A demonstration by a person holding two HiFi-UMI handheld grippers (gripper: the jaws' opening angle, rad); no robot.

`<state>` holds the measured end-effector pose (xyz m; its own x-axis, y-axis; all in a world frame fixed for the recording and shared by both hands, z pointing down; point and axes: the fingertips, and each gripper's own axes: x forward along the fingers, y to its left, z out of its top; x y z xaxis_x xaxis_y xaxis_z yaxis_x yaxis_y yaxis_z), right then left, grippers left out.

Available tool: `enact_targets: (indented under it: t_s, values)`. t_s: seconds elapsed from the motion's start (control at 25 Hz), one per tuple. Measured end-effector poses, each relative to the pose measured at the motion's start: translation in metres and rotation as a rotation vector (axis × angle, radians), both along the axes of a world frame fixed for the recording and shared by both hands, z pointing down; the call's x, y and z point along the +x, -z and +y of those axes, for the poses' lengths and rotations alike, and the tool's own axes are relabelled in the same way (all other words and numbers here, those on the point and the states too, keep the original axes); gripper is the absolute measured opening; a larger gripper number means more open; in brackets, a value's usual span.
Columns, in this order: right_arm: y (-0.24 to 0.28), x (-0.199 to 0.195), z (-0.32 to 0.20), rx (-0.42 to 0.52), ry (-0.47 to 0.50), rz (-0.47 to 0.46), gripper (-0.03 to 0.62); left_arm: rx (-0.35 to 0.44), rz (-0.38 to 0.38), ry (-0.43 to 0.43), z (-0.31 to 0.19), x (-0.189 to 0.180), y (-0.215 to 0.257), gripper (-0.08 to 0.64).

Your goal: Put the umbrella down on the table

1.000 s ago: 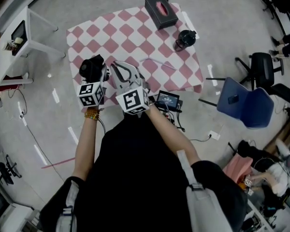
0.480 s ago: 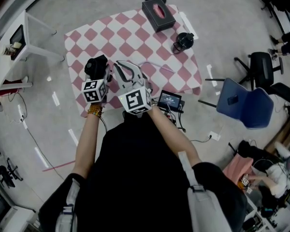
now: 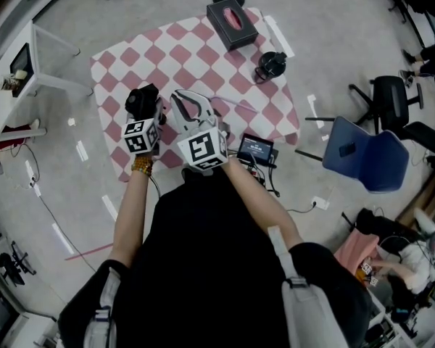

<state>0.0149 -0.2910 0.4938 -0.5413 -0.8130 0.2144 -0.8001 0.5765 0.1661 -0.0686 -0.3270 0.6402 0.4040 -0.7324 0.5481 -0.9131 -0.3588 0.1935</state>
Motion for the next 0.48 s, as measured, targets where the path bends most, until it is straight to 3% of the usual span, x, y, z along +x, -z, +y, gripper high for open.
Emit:
enact_targets:
  t_s: [0.48]
  values:
    - [-0.015,0.009,-0.029,-0.045,0.033,0.016,0.018,-0.028,-0.011,0.014,-0.025,0.014,-0.017,0.219]
